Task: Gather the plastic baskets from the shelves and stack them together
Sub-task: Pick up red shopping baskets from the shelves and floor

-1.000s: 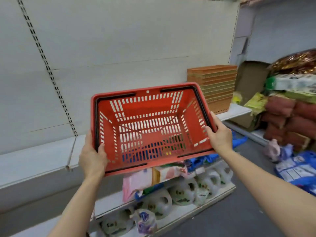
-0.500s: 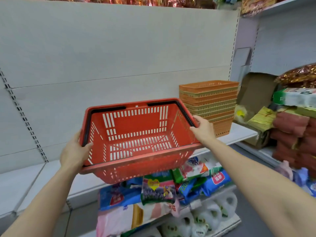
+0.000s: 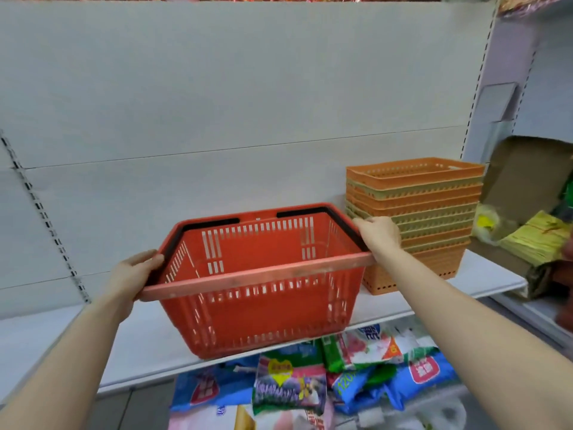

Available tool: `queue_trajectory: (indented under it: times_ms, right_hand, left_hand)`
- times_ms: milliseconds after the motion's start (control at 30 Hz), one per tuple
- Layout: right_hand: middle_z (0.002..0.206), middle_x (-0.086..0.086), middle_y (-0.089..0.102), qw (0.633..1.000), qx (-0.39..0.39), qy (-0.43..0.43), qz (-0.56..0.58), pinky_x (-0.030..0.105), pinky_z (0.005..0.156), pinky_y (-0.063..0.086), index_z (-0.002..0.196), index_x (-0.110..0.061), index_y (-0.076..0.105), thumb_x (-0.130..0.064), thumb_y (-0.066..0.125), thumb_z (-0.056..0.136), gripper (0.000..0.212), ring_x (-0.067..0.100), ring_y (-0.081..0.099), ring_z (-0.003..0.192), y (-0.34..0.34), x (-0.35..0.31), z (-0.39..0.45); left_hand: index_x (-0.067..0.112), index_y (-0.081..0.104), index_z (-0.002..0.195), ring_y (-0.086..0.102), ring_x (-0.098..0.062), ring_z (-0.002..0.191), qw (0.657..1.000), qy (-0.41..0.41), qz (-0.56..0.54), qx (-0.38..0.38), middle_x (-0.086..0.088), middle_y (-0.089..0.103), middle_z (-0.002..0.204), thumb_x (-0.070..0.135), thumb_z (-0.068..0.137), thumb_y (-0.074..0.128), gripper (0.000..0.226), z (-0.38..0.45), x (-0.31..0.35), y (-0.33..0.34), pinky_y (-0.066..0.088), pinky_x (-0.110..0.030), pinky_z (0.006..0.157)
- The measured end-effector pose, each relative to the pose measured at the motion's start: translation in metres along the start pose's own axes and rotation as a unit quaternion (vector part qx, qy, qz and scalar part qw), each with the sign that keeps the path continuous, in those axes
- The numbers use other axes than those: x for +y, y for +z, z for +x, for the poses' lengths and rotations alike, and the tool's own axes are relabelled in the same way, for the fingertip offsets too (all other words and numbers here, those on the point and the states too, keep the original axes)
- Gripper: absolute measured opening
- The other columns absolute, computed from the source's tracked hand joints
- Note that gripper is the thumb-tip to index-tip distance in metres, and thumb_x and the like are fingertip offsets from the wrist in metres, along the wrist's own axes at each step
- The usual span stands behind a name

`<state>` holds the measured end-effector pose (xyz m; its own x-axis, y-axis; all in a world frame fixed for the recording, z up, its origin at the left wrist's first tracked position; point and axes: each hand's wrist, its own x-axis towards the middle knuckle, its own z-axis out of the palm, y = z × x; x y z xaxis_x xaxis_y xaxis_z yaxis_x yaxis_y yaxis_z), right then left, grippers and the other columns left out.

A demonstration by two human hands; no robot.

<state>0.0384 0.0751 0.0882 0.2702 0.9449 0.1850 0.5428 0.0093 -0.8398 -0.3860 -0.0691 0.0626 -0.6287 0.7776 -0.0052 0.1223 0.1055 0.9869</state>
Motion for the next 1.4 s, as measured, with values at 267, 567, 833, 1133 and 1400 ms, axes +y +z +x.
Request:
queue_trajectory:
  times_ms: [267, 567, 833, 1133, 1400]
  right_hand:
    - [0.138, 0.009, 0.047, 0.944, 0.086, -0.318, 0.01, 0.029, 0.106, 0.03, 0.138, -0.006, 0.044, -0.05, 0.035, 0.094, 0.062, 0.021, 0.04, 0.129, 0.012, 0.071, -0.071]
    - [0.149, 0.013, 0.036, 0.948, 0.041, -0.31, -0.056, 0.026, 0.107, 0.024, 0.146, -0.005, 0.031, -0.066, 0.028, 0.089, 0.084, 0.023, 0.032, 0.137, 0.012, 0.071, -0.046]
    - [0.15, 0.011, 0.038, 0.947, 0.041, -0.307, -0.085, 0.037, 0.113, 0.027, 0.145, -0.007, 0.036, -0.062, 0.036, 0.093, 0.075, 0.024, 0.031, 0.139, 0.008, 0.071, -0.044]
    - [0.126, 0.011, 0.059, 0.867, 0.09, -0.48, -0.101, 0.046, 0.109, 0.031, 0.128, -0.003, 0.055, -0.039, 0.058, 0.089, 0.053, 0.028, 0.052, 0.12, 0.031, 0.056, -0.133]
    - [0.12, 0.009, 0.063, 0.84, -0.008, -0.54, -0.058, 0.038, 0.1, 0.039, 0.125, -0.004, 0.059, -0.031, 0.059, 0.089, 0.045, 0.025, 0.056, 0.113, 0.085, 0.014, -0.243]
  left_hand:
    - [0.02, 0.028, 0.155, 0.048, -0.017, 0.129, 0.962, 0.217, 0.152, 0.067, 0.002, 0.044, 0.149, 0.051, 0.08, 0.075, 0.094, -0.1, -0.03, 0.022, 0.039, -0.038, 0.106]
    - [0.013, 0.035, 0.15, 0.049, -0.025, 0.129, 0.952, 0.244, 0.166, 0.074, -0.011, 0.048, 0.145, 0.047, 0.074, 0.077, 0.094, -0.09, -0.017, 0.037, 0.042, -0.039, 0.102]
    - [0.019, 0.027, 0.153, 0.045, -0.027, 0.134, 0.947, 0.232, 0.21, 0.072, -0.008, 0.041, 0.152, 0.064, 0.069, 0.071, 0.105, -0.088, -0.018, 0.033, 0.044, -0.05, 0.104]
    - [0.003, 0.046, 0.14, 0.051, -0.034, 0.121, 0.818, 0.36, 0.423, 0.151, -0.016, 0.052, 0.133, 0.064, 0.078, 0.067, 0.089, -0.132, -0.046, -0.018, 0.045, -0.05, 0.1]
    - [0.003, 0.05, 0.137, 0.054, -0.033, 0.114, 0.751, 0.391, 0.52, 0.111, -0.015, 0.056, 0.128, 0.054, 0.084, 0.06, 0.075, -0.18, -0.091, -0.102, 0.047, -0.046, 0.096]
